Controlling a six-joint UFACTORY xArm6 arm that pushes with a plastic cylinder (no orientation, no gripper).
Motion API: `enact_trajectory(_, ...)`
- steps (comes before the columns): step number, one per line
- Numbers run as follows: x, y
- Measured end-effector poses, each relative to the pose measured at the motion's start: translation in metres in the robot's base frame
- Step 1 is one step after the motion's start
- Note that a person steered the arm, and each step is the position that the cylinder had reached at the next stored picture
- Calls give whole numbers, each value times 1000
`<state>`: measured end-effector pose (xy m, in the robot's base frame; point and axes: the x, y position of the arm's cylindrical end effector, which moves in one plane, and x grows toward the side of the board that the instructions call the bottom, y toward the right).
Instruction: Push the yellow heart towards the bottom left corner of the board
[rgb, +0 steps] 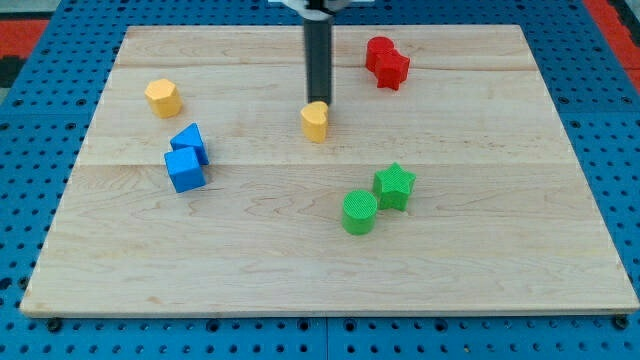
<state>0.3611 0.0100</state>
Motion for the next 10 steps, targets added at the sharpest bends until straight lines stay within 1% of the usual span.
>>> enact_trajectory(1, 54, -38)
enact_trajectory(2, 107, -43)
enact_trajectory(3, 115, -8)
enact_trajectory(4, 149, -59)
enact_trajectory(6, 155, -172)
enact_trajectory(7, 165, -229)
enact_trajectory(8, 177, -221)
enact_trajectory(10, 177, -214)
